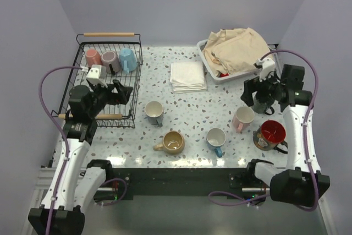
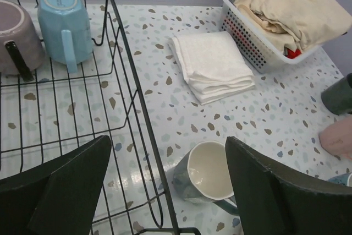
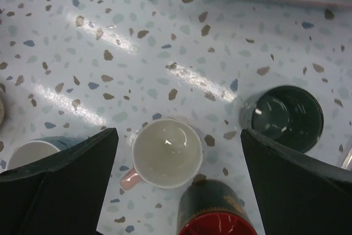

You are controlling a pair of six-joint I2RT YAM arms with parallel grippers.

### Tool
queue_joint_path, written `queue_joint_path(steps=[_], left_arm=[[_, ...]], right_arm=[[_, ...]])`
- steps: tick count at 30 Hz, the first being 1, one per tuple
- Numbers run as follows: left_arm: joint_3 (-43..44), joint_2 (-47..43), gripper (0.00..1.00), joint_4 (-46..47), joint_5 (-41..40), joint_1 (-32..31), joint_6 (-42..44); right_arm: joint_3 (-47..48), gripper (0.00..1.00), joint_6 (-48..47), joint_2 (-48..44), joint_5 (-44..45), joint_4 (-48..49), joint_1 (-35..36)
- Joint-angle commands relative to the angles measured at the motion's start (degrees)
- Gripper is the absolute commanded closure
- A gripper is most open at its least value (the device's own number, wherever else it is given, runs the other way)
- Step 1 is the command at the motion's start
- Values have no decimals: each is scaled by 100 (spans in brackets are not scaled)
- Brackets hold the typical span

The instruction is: Load the cups into the dish rack

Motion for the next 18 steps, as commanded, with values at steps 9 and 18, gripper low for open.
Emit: queue_joint_path(steps=[9,18], left_arm=[[-1115,-868,9,1248,940,2,-51],[-1152,-912,10,1215,967,2,72]], right_arm=[[714,5,-527,970,689,-967,-1064],[2015,11,-1969,2656,777,-1512,-1064]])
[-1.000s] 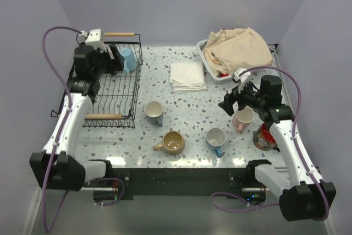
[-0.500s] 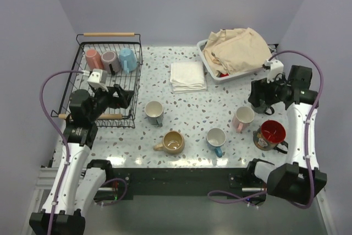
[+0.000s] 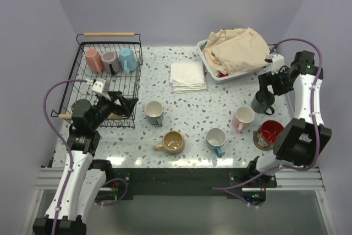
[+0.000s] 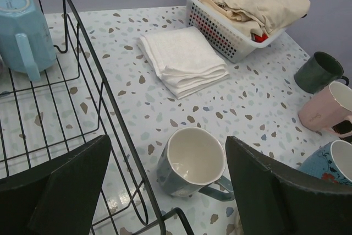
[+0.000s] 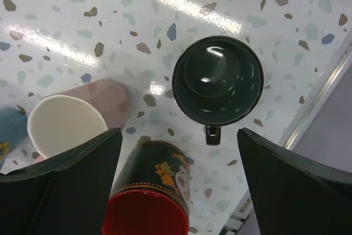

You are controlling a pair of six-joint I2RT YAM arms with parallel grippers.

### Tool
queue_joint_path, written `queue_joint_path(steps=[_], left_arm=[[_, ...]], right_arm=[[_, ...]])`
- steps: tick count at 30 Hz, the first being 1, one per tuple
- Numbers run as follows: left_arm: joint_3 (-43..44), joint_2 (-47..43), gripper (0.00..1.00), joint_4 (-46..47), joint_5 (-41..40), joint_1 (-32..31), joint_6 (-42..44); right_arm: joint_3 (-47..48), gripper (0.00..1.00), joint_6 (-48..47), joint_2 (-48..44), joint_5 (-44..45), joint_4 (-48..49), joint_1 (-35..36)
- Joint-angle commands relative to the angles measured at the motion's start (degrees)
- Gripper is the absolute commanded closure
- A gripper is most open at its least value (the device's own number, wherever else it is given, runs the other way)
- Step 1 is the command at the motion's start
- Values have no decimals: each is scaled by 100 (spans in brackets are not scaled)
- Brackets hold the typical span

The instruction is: Load the cups into the dish rack

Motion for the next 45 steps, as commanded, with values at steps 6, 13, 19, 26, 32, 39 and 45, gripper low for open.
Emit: queue_joint_path(steps=[6,13,19,26,32,39,45], left_arm=[[51,-82,10,316,40,2,131],[60,-38,10,316,66,2,140],[60,-11,10,316,83,2,140],[60,15,10,333,136,2,140],[42,24,10,386,207,2,122],[-2,85,10,509,435,2,0],[348,138,10,641,812,2,-668]], right_arm=[[730,16,-1073,965,843,30,-12],[818,25,-388,1606,1345,698,-65],[773,33,-185,2046,1020,1138,-56],[984,57,-220,2573,616,1139,-47],[573,100,-159,2302,449,1410,-47],[-175,100,613,976,186,2175,-47],[-501,100,1649,-211,-130,2737,-47]])
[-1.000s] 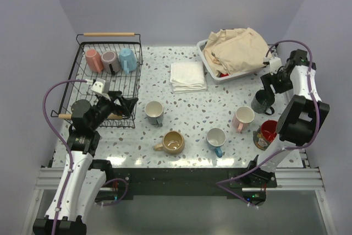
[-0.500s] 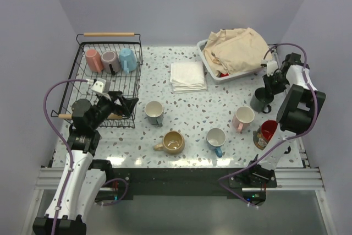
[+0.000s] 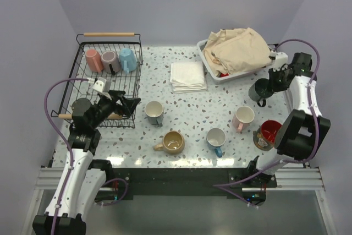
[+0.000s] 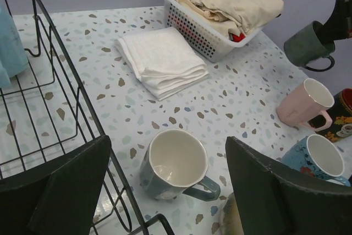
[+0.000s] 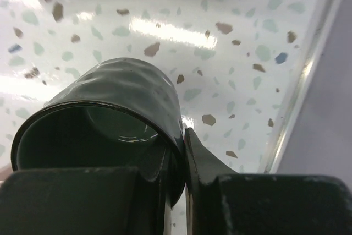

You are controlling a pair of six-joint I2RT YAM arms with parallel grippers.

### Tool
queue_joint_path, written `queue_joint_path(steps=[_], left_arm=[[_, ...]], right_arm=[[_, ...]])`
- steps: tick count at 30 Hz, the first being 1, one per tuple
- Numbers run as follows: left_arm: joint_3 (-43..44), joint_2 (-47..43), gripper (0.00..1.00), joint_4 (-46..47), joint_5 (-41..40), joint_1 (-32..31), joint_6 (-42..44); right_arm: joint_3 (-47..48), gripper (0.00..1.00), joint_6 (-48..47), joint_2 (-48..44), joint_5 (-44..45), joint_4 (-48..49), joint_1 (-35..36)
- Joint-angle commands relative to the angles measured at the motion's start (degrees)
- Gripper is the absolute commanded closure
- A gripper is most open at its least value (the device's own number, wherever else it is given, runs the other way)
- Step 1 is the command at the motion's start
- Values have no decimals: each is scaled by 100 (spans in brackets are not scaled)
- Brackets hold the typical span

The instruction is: Load the cups into the dish rack

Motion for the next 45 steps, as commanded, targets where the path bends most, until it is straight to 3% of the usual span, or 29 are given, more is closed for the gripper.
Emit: queue_joint_path(steps=[1,8,11,17,22,29,36,45], left_arm=[[558,22,10,377,535,2,-635],[894,295,11,1316,1152,-287,-2505],[939,478,11,1869,845,-972,-3094],[842,1347,11,3329,37,-2440,-4186],[1052,2165,10,4267,-754,-3486,-4617],[1886,3536,10,4665,-1371,-4505,-4706],[2363,4065,13,5077,-2038,-4911,-4671],[2467,4294,31,5658,-2733,-5052,-4829]], right_arm=[[-7,100,1096,-970,-662,815,-1],[90,100,2476,-1595,-2164,973,-1],[55,100,3188,-1719,-2815,1227,173],[72,100,4023,-2061,-3114,1815,1166],[-103,100,5446,-2299,-3528,3201,1826],[-358,100,7002,-2316,-3730,4689,2696],[-1105,100,8487,-2474,-3836,6656,2872],[-1800,100,8858,-2650,-3660,7801,3092]])
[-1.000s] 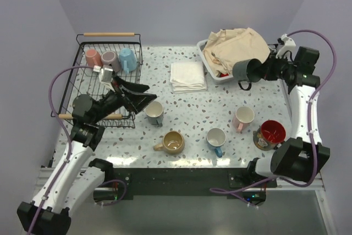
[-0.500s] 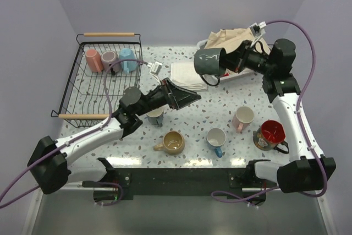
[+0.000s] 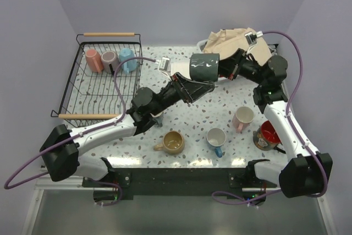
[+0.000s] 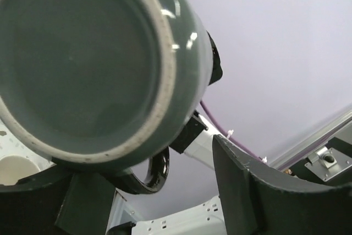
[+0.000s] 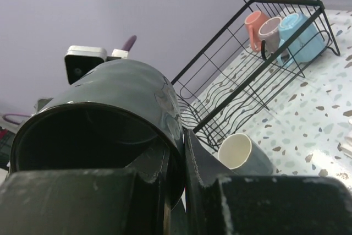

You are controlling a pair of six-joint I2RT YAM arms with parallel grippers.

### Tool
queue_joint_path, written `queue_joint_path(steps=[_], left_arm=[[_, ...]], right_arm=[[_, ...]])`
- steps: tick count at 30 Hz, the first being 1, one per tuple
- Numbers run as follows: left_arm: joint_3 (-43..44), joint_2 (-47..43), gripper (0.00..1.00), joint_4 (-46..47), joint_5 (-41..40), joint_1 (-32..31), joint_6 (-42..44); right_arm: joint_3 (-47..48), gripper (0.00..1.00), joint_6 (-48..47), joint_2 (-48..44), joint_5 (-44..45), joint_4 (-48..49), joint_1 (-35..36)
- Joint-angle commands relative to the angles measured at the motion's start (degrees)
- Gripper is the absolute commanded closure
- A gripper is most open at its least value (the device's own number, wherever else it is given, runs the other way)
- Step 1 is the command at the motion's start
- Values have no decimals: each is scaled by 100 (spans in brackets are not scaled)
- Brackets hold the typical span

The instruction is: Load the cups into the dish rack

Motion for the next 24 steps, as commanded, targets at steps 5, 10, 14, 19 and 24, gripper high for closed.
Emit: queue_joint_path(steps=[5,10,14,19,24], left_arm=[[365,220,51,991,-590,-36,-117],[357,81,91,1080,-624,-36,15],[199,-262,100,711,-791,-10,322],[-275,-999,100,-53,-880,148,560],[-654,-1782,100,-1378,-1055,509,1016]], right_arm=[[-168,100,165,-329,84,1153,300],[-308,100,-143,-400,-65,969,309],[-309,97,-494,-531,-153,565,300],[138,56,-1574,-724,-162,-909,300],[692,23,-2559,-821,-48,-2167,256]])
